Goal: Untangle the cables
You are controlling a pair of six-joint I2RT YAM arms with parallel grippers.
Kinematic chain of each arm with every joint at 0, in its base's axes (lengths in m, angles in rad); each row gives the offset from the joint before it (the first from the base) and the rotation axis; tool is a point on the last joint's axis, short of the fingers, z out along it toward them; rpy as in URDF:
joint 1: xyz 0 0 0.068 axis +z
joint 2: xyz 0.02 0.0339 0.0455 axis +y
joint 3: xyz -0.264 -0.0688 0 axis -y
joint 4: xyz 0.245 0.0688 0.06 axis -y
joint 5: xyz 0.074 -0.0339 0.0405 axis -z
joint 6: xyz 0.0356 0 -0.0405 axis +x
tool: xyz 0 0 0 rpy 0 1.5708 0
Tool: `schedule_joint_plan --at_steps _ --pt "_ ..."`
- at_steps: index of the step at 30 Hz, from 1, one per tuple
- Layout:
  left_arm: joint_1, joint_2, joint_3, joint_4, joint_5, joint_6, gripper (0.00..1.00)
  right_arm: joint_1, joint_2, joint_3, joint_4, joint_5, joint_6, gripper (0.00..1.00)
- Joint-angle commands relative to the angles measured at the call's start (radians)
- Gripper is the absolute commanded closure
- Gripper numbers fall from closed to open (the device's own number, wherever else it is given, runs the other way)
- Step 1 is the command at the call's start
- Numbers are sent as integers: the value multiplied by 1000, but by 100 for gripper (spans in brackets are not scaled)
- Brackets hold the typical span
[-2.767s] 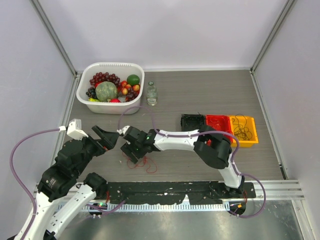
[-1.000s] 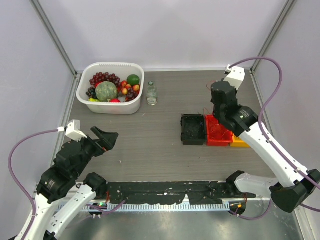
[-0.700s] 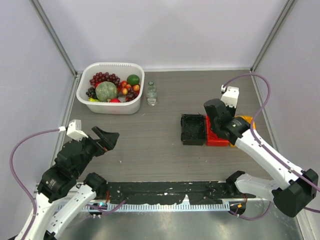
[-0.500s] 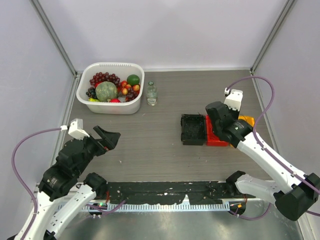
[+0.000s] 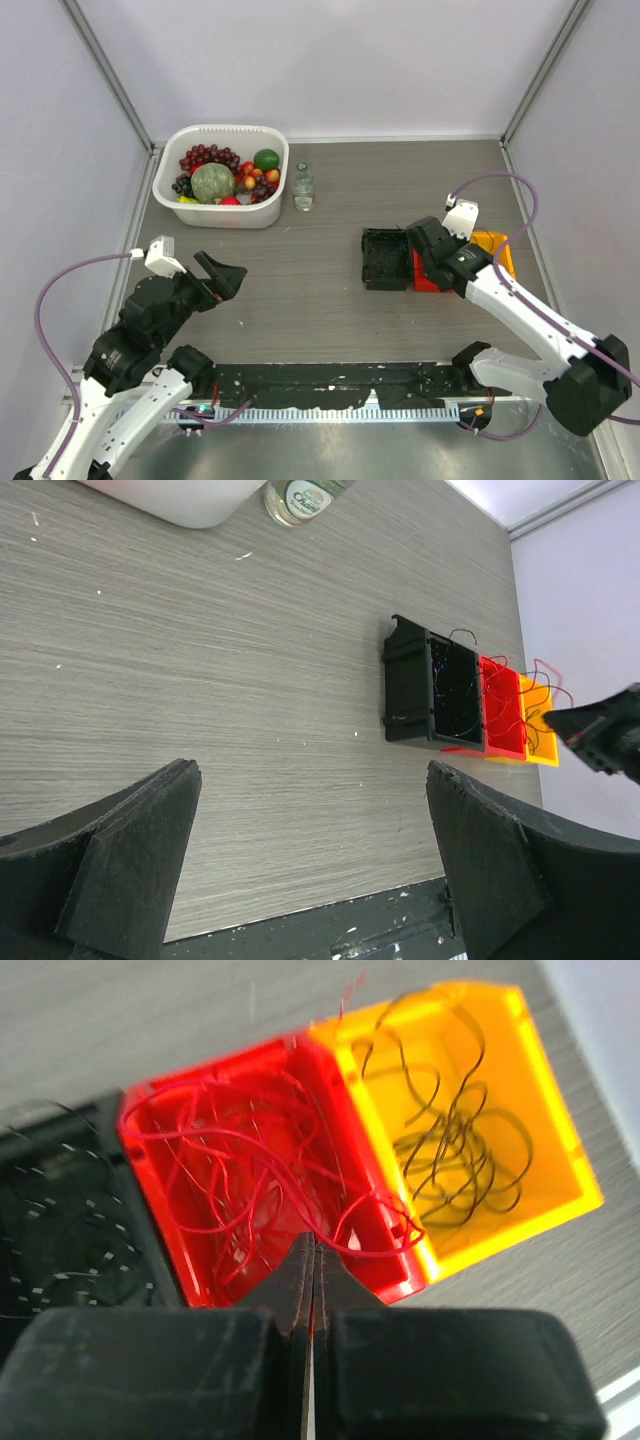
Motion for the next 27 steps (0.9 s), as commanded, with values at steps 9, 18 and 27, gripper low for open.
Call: schedule_joint_plan --at_steps 9,18,27 --pt "4 29 -3 57 44 -14 1 -105 229 -46 171 -184 52 99" --pt "4 33 7 60 37 1 1 -107 187 2 112 -125 -14 54" --pt "4 46 -1 76 54 4 1 -108 78 80 4 -186 -55 38"
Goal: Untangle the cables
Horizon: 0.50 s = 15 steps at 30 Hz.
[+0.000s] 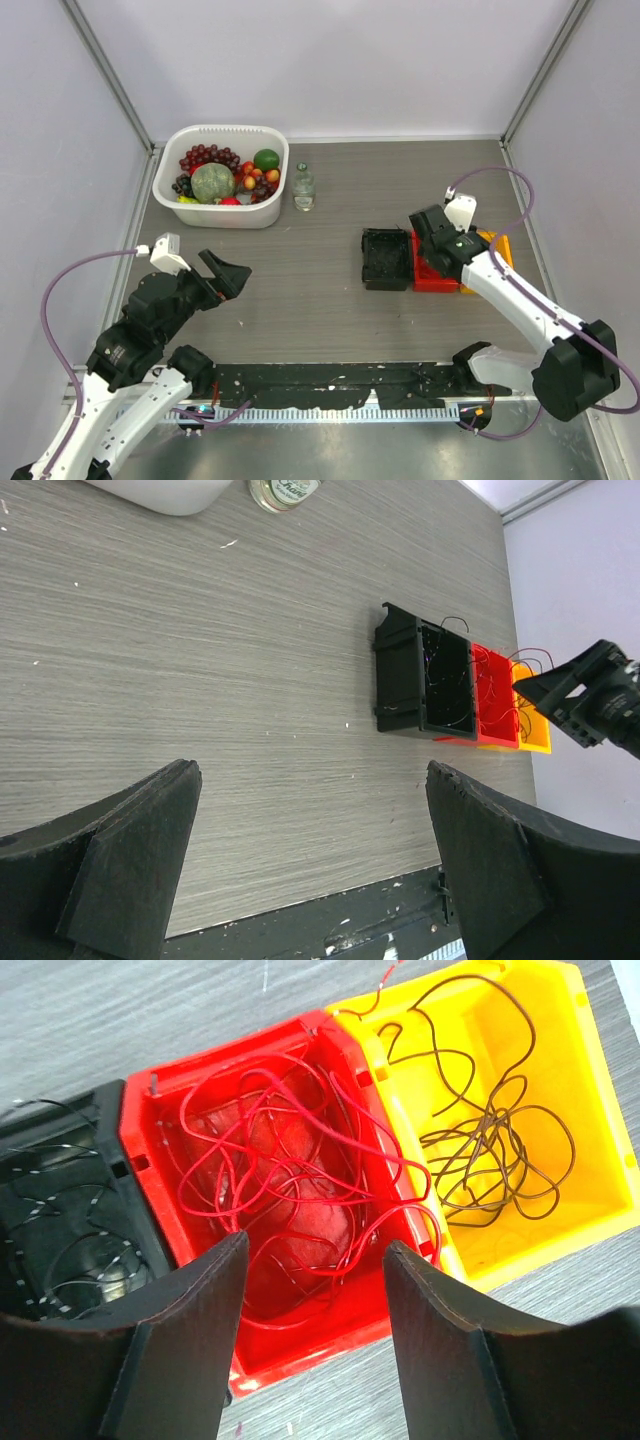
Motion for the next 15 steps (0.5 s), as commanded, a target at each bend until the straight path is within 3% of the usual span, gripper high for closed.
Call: schedule_joint_plan --at_steps 1,10,15 --pt "5 14 4 46 11 7 1 -3 -81 105 -76 -38 -45 38" --pt "4 -2 -3 43 5 1 1 -3 -246 208 -91 -156 -150 34" --pt "4 6 9 43 8 4 1 -3 -384 202 37 -246 -205 33"
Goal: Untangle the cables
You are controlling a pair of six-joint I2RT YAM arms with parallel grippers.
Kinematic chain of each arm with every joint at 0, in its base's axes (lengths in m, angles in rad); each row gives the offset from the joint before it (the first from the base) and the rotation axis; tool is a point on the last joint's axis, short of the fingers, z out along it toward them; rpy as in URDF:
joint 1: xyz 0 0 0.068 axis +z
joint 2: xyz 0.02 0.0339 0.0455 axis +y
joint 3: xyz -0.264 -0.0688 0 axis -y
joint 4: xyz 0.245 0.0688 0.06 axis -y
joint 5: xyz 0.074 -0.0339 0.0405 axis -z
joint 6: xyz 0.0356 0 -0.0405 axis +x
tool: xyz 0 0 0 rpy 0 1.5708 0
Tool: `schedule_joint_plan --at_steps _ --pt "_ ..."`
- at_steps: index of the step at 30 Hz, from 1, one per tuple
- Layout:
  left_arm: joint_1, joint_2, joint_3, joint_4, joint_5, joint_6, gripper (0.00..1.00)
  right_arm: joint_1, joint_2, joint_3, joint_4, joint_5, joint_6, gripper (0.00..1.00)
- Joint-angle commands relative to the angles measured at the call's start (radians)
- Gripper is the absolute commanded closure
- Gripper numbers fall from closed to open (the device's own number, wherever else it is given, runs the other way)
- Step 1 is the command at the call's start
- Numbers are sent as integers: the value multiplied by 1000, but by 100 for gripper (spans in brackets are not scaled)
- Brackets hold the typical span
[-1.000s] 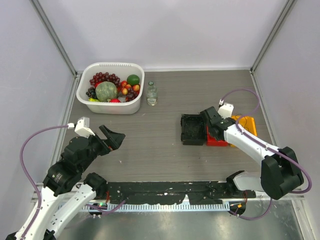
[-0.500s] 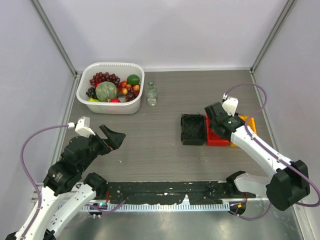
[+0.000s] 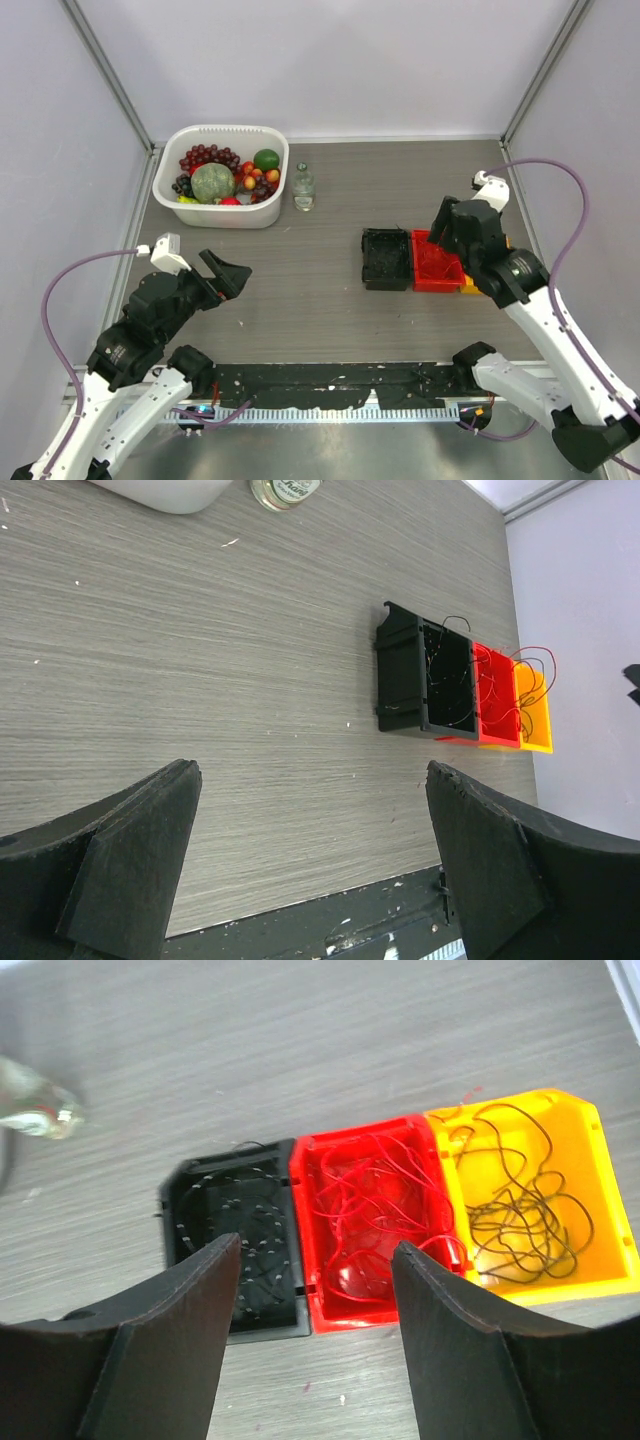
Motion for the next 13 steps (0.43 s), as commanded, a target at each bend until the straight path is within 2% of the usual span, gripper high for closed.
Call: schedule_joint_plan --at_steps 1,3,4,5,6,13 --pt "4 -1 13 46 7 7 1 -2 -143 4 161 -95 -89 32" --pt "4 -3 17 58 11 18 0 -2 -225 -27 239 -143 -116 29" --pt "4 -1 20 73 19 27 0 -2 -246 -35 265 -163 -120 23" --pt "4 -6 23 96 39 40 0 -2 -294 -54 313 -187 -135 23" --pt "4 -6 30 116 63 56 0 -2 -337 -65 330 -188 -139 18" --pt "4 -55 136 231 138 156 0 -2 -500 -121 496 -209 -205 17"
